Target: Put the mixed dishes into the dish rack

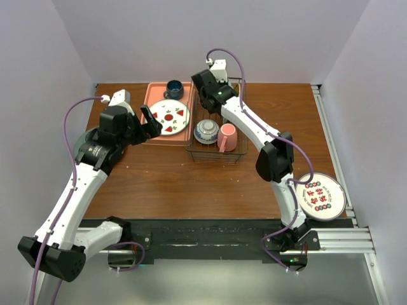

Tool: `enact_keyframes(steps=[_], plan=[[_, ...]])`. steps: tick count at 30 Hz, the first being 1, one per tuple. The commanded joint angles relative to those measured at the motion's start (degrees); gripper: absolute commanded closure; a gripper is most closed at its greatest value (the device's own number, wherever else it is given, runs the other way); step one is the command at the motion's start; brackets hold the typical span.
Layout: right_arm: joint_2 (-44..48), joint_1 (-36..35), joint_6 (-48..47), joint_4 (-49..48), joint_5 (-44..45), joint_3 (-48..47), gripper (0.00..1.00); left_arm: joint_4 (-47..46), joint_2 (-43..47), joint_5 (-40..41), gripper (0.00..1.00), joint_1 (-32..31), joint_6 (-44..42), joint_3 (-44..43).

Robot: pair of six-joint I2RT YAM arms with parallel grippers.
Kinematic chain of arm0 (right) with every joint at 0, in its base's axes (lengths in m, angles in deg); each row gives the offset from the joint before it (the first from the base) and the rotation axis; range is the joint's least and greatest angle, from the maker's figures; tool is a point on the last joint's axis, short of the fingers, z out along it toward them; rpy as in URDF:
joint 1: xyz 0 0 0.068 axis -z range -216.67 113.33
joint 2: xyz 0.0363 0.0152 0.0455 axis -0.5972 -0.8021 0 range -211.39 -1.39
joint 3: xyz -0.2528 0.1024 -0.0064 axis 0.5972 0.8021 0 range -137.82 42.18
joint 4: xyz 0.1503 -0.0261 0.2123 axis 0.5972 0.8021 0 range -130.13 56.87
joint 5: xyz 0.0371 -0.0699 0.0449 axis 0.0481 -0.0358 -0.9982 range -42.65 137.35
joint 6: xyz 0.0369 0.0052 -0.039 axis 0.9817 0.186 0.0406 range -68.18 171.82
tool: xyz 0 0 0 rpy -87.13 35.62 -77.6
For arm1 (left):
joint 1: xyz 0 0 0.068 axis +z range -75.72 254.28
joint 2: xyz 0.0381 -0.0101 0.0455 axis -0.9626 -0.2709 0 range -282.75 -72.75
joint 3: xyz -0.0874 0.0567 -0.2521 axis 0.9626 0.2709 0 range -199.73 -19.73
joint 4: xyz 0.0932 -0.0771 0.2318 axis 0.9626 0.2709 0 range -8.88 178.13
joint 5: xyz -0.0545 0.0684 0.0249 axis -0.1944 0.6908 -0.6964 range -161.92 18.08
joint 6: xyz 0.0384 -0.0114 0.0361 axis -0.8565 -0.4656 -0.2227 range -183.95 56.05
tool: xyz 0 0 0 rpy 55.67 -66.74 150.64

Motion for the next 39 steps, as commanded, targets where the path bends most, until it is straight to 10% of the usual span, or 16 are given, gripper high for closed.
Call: enact_keyframes(steps=[1, 9, 18, 28, 39], plan=[[-2.4, 0.7, 1.5, -6.6, 3.1, -3.3, 1.00, -0.3, 0.6, 1.3, 0.00, -0.2, -0.4, 0.4], [-5.8, 0.6, 3.1, -6.0, 0.6, -6.3, 1.00, 0.0, 0.8, 1.6, 0.00, -0.1, -0.4, 1.0], [-4.0, 0.7, 3.2, -6.9, 1.8, -3.3, 0.77, -0.2, 1.1, 1.8, 0.00, -0.2, -0.4, 2.1], [-2.7, 0.5, 2.9, -7.0, 2.9, -0.9, 0.89, -0.3, 1.4, 1.8, 0.00, -0.2, -0.1, 2.9], [-0.6, 0.5, 2.8, -6.0, 2.6, -1.8, 0.47, -0.7, 1.7, 1.6, 0.00, -0.2, 0.1, 3.5]])
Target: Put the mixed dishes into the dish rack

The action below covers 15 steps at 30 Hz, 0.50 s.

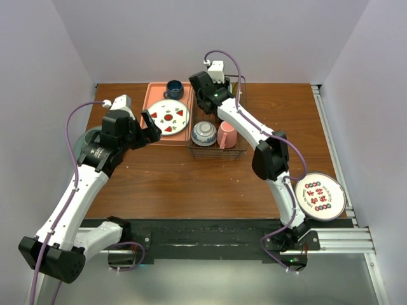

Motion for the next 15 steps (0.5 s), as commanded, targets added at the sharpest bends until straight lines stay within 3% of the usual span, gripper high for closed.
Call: enact_keyframes(steps=[1, 8, 15], plan=[[3.4, 0.7, 2.2, -0.3, 0.4, -0.2, 0.44, -1.5, 1.0, 0.4, 0.00, -0.3, 0.1, 0.5], [7.3, 0.7, 3.3, 0.9, -1.0, 1.1, 0.37, -2.1, 0.7, -0.2, 0.00, -0.3, 0.1, 0.6], [10.5, 0.7, 3.6, 1.5, -0.8, 2.3, 0.38, -2.6, 0.2, -1.2, 0.00, -0.3, 0.0, 0.9]])
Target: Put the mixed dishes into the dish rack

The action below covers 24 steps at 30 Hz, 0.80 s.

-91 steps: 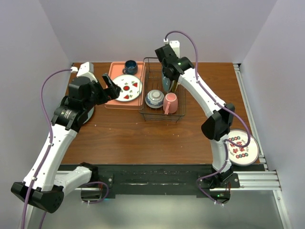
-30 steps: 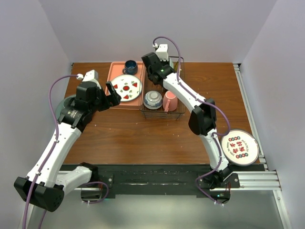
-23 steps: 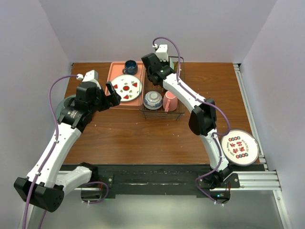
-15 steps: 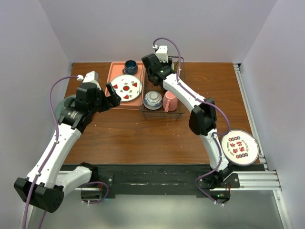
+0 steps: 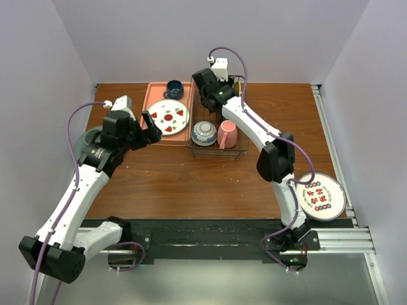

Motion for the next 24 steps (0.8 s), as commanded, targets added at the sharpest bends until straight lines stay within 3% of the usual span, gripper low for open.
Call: enact_keyframes(steps=[1, 9, 12, 15, 17, 19, 24], plan=[[6.8, 0.3, 1.4, -0.4, 3.1, 0.1, 0.39, -2.6, 0.2, -1.2, 0.00, -0.3, 0.0, 0.4], [6.9, 0.6, 0.2, -0.6, 6.2, 3.1, 0.39, -2.8, 0.4, -1.5, 0.00, -0.3, 0.0, 1.2], [6.9, 0.7, 0.6, 0.1, 6.2, 3.2, 0.44, -2.9, 0.6, -1.6, 0.00, -0.3, -0.1, 1.7], [6.9, 0.7, 1.7, 1.4, 6.4, 2.9, 0.58, -3.1, 0.6, -1.6, 0.00, -0.3, 0.1, 2.2], [6.9, 0.8, 1.9, 2.1, 6.3, 2.7, 0.62, -3.2, 0.6, -1.9, 0.00, -0.3, 0.2, 2.4], [7.4, 0.8, 2.1, 2.3, 6.3, 2.7, 0.61, -3.4, 0.6, -2.1, 0.00, -0.3, 0.2, 2.7], [9.1, 0.7, 0.9, 1.4, 3.6, 2.7, 0.38, -4.3, 0.0, -3.4, 0.00, -0.3, -0.1, 3.9]])
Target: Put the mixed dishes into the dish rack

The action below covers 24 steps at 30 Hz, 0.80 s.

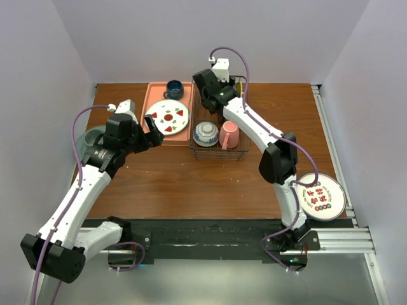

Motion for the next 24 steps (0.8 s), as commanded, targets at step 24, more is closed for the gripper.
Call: enact_keyframes(steps=[24], plan=[[21.8, 3.0, 9.3, 8.7, -18.1, 5.9, 0.21, -9.3, -5.5, -9.9, 0.00, -0.2, -5.0, 1.9]])
